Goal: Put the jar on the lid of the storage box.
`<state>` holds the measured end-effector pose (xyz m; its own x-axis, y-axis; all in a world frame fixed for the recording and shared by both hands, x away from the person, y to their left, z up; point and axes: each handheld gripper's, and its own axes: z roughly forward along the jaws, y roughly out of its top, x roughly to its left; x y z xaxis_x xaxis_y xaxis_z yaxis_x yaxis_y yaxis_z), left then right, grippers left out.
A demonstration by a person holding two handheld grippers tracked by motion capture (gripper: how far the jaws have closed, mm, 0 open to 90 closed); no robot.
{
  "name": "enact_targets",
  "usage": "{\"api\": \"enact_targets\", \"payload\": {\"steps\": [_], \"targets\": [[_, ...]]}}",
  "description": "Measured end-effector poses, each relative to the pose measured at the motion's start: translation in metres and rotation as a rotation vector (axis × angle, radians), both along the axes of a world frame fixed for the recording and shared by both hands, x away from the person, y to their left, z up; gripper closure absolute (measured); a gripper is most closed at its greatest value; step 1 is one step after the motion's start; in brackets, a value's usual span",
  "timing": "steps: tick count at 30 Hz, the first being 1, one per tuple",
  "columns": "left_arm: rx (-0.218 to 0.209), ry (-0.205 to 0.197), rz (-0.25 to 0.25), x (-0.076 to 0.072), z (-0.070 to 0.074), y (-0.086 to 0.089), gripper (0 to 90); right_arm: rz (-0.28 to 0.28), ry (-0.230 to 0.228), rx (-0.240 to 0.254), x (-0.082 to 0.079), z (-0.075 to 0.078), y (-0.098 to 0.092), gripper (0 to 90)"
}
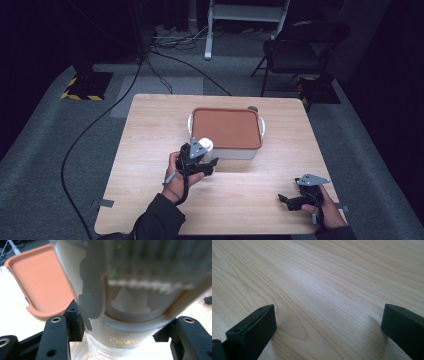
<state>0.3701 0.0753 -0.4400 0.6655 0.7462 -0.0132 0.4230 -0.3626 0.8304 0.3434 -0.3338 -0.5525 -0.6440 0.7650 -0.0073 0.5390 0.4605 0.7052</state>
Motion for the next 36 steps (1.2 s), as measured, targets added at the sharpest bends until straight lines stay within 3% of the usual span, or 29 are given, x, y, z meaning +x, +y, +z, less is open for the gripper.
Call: {"api": "enact_targets", "payload": {"steps": [36], "targets": [[0.013,-0.042,0.000,0.028,0.053,-0.036,41.0,0.000,0.000,0.000,0.000,0.000,0.000,0.0]]}}
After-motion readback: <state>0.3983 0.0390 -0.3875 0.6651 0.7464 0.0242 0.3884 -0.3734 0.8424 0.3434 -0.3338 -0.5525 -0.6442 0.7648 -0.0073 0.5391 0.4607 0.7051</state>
